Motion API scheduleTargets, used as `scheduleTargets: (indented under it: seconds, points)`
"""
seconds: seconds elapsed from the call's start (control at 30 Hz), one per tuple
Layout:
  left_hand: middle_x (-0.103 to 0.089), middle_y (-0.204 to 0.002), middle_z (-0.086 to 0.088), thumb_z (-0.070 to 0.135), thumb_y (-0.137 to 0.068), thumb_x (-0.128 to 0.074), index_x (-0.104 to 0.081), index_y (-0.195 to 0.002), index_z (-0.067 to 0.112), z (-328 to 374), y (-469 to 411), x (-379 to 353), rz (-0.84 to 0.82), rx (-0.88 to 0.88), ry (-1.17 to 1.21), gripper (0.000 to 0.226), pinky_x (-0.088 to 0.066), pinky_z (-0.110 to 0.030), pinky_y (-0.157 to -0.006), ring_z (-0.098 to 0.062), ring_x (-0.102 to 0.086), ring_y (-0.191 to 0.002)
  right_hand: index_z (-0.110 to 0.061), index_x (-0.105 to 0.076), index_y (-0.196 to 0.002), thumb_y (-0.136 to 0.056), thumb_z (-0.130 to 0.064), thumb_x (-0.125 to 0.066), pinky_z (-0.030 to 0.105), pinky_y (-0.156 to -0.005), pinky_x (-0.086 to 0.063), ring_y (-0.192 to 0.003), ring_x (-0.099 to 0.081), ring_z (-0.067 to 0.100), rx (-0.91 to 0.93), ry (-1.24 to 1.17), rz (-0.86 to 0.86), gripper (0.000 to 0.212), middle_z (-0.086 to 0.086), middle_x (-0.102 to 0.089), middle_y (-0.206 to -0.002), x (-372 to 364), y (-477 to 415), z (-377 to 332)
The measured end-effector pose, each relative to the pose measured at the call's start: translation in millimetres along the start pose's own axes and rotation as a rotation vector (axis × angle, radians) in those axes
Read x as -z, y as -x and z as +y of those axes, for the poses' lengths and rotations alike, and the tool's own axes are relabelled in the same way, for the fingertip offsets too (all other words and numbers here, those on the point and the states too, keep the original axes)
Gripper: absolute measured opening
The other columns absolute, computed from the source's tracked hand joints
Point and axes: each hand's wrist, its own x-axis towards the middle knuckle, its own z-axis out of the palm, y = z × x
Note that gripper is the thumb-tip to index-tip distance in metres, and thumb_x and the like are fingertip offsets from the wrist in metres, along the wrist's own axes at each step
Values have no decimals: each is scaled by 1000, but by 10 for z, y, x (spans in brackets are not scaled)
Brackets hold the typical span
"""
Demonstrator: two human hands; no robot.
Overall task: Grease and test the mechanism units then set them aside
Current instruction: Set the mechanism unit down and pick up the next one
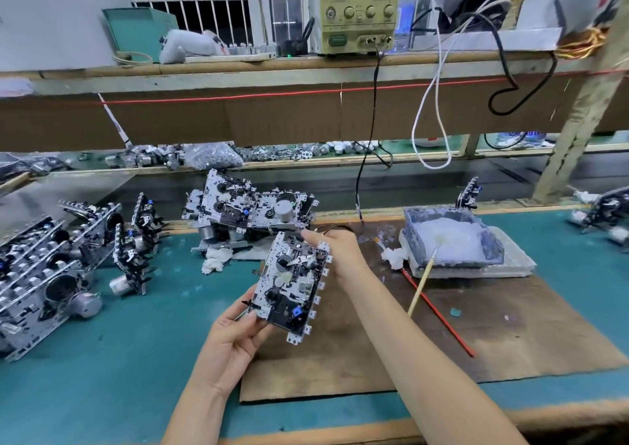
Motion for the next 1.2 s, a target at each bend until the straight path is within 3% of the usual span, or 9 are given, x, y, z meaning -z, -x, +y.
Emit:
scheduleTargets:
  seconds: [0.3,0.43,0.63,0.7,0.8,0.93,1.1,1.17,1.2]
  points:
    - [-75,-83,-5,-4,-70,-45,-80,-82,18,-21,-10,-34,-22,-5,20,42,-55,-21,-51,-12,-71,-66,-17,-20,-49,-77,-13,-73,26,-52,-22,-47,-21,13,99,24,193,60,3,-22,-48,-43,-35,81]
    - [-74,-84,-4,-4,-71,-45,-80,-83,18,-8,-6,-2,-30,-8,29,43,-55,-20,-52,-12,-71,-66,-12,-38,-51,-80,-17,-71,25,-54,-29,-41,-31,9,85,7,259,43,4,-36,-39,-36,-58,86]
    - [-74,-79,-3,-10,-92,-30,-79,-76,17,6,-33,33,49,-21,76,58,-54,-17,-50,-8,-69,-60,8,-64,-86,-93,-27,-55,34,-69,-51,-50,-54,19,-94,538,-69,37,15,-64,-70,104,-57,-5]
    - [-74,-80,-3,-10,-94,-28,-79,-74,14,14,-41,27,61,-24,100,59,-54,-16,-51,-8,-69,-62,6,-65,-102,-90,-24,-58,35,-79,-53,-65,-60,20,7,683,-115,33,15,-69,-84,116,-11,2]
    - [-74,-81,-5,-9,-94,-28,-78,-73,9,4,-53,17,64,-1,124,58,-54,-16,-50,-9,-70,-63,-13,-56,-125,-85,-7,-58,35,-91,-49,-103,-58,19,240,617,-287,40,6,-62,-118,58,133,3]
    - [-74,-79,-6,-8,-93,-28,-78,-71,7,2,-38,-34,72,33,138,56,-52,-16,-47,-8,-69,-60,-6,-59,-116,-83,3,-55,33,-95,-45,-112,-54,21,266,540,-316,34,9,-59,-121,-35,222,26]
    - [-72,-74,-9,-7,-94,-34,-73,-72,-2,-33,-85,-81,193,53,271,45,-53,-15,-48,-9,-68,-58,-24,-26,-145,-81,5,-55,15,-69,-48,-119,-42,17,344,539,-320,76,-1,-30,-141,78,274,-167]
    - [-70,-71,-12,-15,-78,-56,-65,-80,-7,-26,-109,-123,204,84,354,11,-53,-15,-48,-13,-68,-55,-25,-37,-140,-81,-1,-59,19,-88,-41,-122,-39,13,447,609,-362,68,-1,-36,-139,110,315,-218]
    - [-69,-71,-16,-17,-55,-74,-64,-80,-11,-30,-115,-141,178,72,394,27,-53,-16,-48,-16,-68,-55,-24,-44,-136,-81,-5,-61,23,-95,-37,-121,-39,12,468,636,-367,60,1,-41,-134,122,329,-232]
